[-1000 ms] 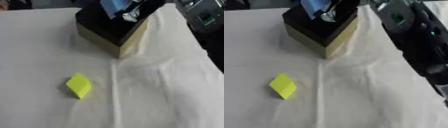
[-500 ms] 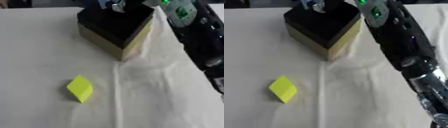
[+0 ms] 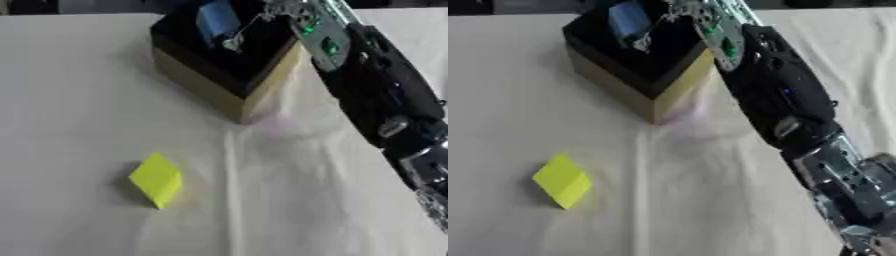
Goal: Pick up objects on the table and place them in the box.
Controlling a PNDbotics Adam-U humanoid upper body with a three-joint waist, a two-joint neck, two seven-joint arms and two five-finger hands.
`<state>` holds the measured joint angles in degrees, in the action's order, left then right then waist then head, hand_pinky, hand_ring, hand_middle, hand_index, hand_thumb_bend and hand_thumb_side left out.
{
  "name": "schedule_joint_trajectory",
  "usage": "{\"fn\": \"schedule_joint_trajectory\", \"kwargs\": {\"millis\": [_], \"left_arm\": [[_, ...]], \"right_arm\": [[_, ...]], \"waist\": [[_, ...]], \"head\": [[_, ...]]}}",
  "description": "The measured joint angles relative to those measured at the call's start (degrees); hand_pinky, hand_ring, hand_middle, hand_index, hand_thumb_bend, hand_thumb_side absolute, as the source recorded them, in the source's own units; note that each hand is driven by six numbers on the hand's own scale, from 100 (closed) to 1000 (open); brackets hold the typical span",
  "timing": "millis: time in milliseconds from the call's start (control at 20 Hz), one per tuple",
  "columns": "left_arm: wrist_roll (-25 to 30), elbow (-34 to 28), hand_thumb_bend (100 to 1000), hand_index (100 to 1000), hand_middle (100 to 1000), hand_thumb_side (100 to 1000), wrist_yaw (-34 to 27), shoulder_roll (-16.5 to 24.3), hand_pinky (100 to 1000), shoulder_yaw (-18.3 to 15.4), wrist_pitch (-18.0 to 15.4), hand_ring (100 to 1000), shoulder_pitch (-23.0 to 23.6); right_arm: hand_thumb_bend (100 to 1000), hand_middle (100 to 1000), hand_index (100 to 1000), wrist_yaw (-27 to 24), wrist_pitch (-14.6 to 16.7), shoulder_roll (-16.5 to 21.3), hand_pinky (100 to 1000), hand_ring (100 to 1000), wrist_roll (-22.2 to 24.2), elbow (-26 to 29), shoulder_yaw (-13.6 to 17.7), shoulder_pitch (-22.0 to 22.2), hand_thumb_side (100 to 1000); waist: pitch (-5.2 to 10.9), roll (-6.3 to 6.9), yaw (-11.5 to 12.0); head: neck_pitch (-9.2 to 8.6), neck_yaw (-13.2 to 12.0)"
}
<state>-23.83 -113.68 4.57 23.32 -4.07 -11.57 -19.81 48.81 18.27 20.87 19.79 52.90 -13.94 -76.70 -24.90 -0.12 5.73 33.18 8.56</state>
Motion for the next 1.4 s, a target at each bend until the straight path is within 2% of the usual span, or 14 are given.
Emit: {"fn": "schedule_joint_trajectory", "kwargs": {"millis": [50, 100, 150, 200, 250, 300, 450, 650, 950, 1200, 1400], "left_arm": [[0.0, 0.0, 139, 770, 764, 1000, 0.0, 0.0, 663, 0.0, 0.0, 764, 0.0], [0.0, 0.0, 138, 770, 764, 1000, 0.0, 0.0, 663, 0.0, 0.0, 764, 0.0], [0.0, 0.0, 138, 771, 764, 1000, 0.0, 0.0, 664, 0.0, 0.0, 764, -0.1], [0.0, 0.0, 138, 771, 764, 1000, 0.0, 0.0, 664, 0.0, 0.0, 764, -0.1], [0.0, 0.0, 137, 771, 764, 1000, 0.0, 0.0, 664, 0.0, 0.0, 764, -0.2], [0.1, 0.0, 137, 771, 764, 1000, 0.0, 0.0, 664, 0.0, 0.1, 764, -0.2], [0.1, 0.0, 137, 771, 765, 1000, 0.0, 0.0, 665, 0.0, 0.1, 765, -0.2], [0.1, 0.0, 137, 771, 765, 1000, 0.0, 0.0, 666, 0.0, 0.1, 765, -0.2], [0.1, 0.0, 137, 771, 765, 1000, 0.0, 0.0, 668, 0.0, 0.1, 766, -0.2], [0.1, 0.0, 136, 771, 766, 1000, 0.0, 0.0, 669, 0.0, 0.1, 766, -0.2], [0.1, 0.0, 138, 772, 766, 1000, 0.0, 0.0, 670, 0.0, 0.1, 766, -0.2]], "right_arm": [[100, 608, 713, 0.8, 0.3, -0.1, 798, 801, 0.2, -0.3, 0.2, 0.0, 262], [100, 666, 746, 1.7, 0.7, -0.2, 804, 827, 0.3, -0.6, 0.2, -0.1, 334], [171, 773, 836, 2.6, 1.0, -0.4, 817, 879, 0.5, -0.7, 0.2, -0.2, 439], [197, 806, 859, 3.6, 1.3, -0.5, 822, 895, 0.7, -0.9, 0.2, -0.3, 468], [232, 843, 891, 4.4, 1.5, -0.5, 832, 921, 0.9, -1.0, 0.2, -0.3, 546], [255, 856, 901, 5.3, 1.7, -0.5, 838, 933, 1.1, -1.0, 0.3, -0.4, 570], [307, 878, 918, 8.0, 1.4, -0.5, 847, 950, 1.0, -1.0, 0.5, -0.4, 559], [323, 876, 920, 11.6, 1.1, -0.7, 846, 948, 0.2, -1.0, 0.9, -0.4, 562], [357, 877, 920, 15.6, 2.3, -1.1, 847, 949, -0.6, -1.7, 1.5, -0.4, 542], [283, 844, 905, 16.3, 2.9, -1.1, 842, 934, -1.1, -2.0, 2.0, -0.4, 547], [224, 833, 902, 14.3, 3.2, -0.8, 841, 930, -1.5, -1.2, 2.3, 0.1, 546]], "waist": [[0.00, 0.00, 0.0], [0.00, 0.00, 0.0], [0.00, 0.00, 0.0], [0.00, 0.00, 0.0], [0.00, -0.01, 0.0], [0.00, -0.01, 0.0], [0.00, -0.04, 0.0], [0.00, -0.05, 0.0], [0.01, -0.04, 0.0], [0.16, 0.01, -0.2], [0.46, 0.07, -0.5]], "head": [[0.00, 0.1], [0.00, 0.1], [0.01, 0.1], [0.01, 0.2], [0.01, 0.2], [0.01, 0.2], [0.01, 0.1], [0.01, 0.1], [0.02, 0.1], [0.05, 0.1], [0.35, -0.1]]}}
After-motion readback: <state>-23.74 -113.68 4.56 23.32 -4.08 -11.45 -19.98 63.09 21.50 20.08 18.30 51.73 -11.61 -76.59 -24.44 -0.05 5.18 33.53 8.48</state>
